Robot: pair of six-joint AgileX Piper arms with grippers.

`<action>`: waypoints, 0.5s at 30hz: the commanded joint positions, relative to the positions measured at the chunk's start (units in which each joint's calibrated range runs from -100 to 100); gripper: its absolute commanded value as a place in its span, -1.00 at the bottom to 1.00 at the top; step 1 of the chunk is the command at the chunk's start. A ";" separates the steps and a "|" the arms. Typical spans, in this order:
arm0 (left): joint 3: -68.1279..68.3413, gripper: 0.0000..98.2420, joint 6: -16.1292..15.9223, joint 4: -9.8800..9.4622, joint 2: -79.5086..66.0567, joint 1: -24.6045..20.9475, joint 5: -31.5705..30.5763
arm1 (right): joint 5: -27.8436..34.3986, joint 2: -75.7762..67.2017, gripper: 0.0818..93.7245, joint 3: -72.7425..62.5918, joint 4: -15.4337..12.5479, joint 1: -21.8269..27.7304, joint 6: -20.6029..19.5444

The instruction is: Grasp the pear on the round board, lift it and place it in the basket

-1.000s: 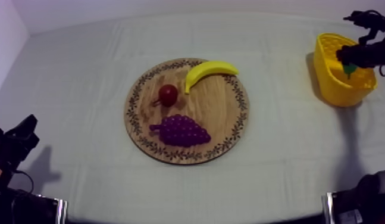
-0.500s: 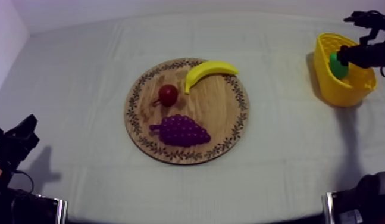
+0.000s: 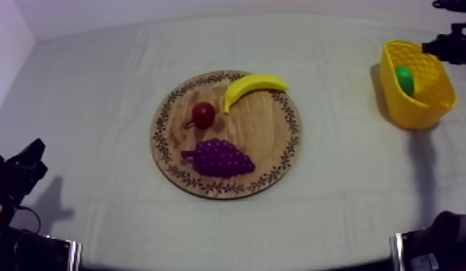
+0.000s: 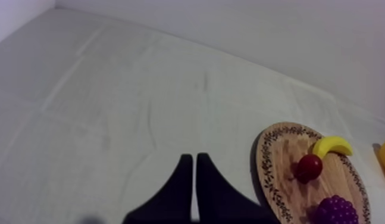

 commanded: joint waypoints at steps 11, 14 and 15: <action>0.02 -1.00 0.02 -0.01 0.00 0.02 0.01 | 7.73 -26.63 -0.77 19.35 -2.83 -1.32 5.95; 0.02 -1.00 0.03 -0.01 0.00 0.02 0.01 | 9.58 -32.64 -0.82 24.67 -2.85 -1.31 6.48; 0.02 -1.00 0.03 -0.01 0.00 0.02 0.01 | 10.20 -34.51 -0.83 26.37 -2.85 -1.18 6.62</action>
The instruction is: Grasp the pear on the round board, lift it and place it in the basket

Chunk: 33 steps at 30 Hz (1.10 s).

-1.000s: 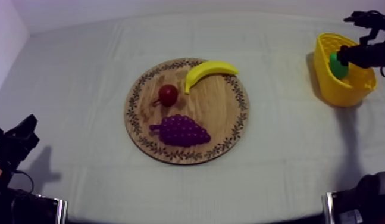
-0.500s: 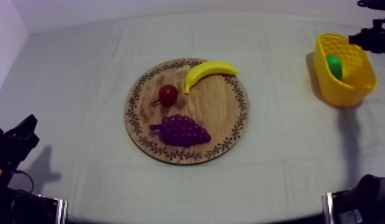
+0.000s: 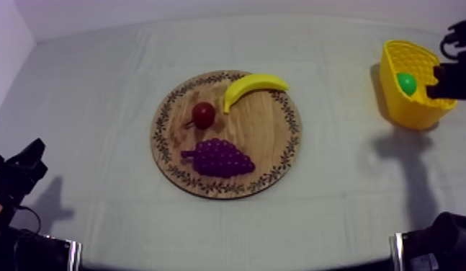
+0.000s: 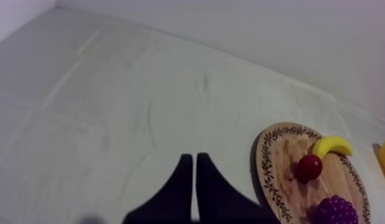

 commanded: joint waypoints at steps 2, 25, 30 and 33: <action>0.02 -1.00 -0.02 -0.01 0.00 0.02 0.01 | 1.68 -9.20 -0.85 7.65 -0.07 0.58 0.26; 0.02 -1.00 -0.03 -0.01 0.00 0.02 0.01 | 17.03 -46.19 -1.00 22.69 16.66 -1.04 -11.04; 0.02 -1.00 -0.03 -0.01 0.00 0.02 0.01 | 21.80 -51.46 -1.00 23.93 20.98 -2.29 -13.11; 0.02 -1.00 -0.02 -0.01 0.00 0.02 0.01 | 25.31 -53.23 -1.00 24.35 23.91 -2.67 -13.76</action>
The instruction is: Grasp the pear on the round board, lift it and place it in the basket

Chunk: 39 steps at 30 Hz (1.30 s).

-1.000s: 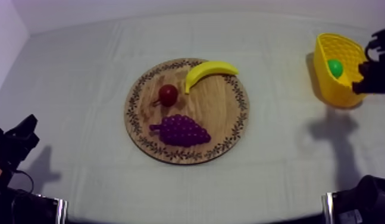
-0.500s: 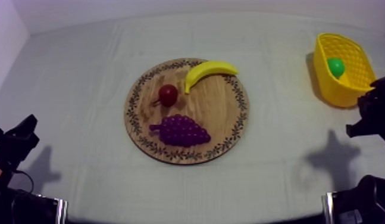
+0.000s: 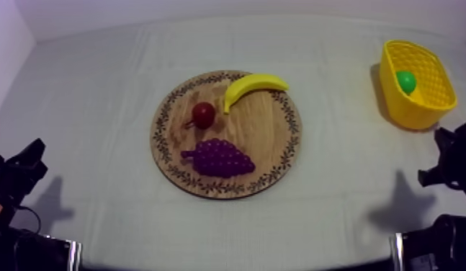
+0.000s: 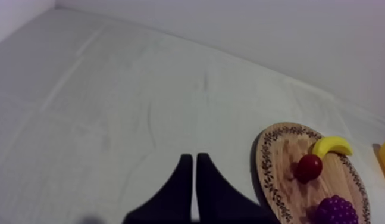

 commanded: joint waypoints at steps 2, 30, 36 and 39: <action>0.02 -1.00 0.01 -0.01 0.00 0.02 0.01 | 1.81 -1.58 -1.00 0.12 2.87 0.07 -0.74; 0.02 -1.00 -0.03 -0.01 0.00 0.02 0.01 | 3.22 -3.16 -0.99 1.88 4.23 -0.39 -5.84; 0.02 -1.00 -0.01 -0.01 0.00 0.02 0.01 | 3.22 -3.16 -0.99 1.88 4.23 -0.39 -5.84; 0.02 -1.00 -0.01 -0.01 0.00 0.02 0.01 | 3.22 -3.16 -0.99 1.88 4.23 -0.39 -5.84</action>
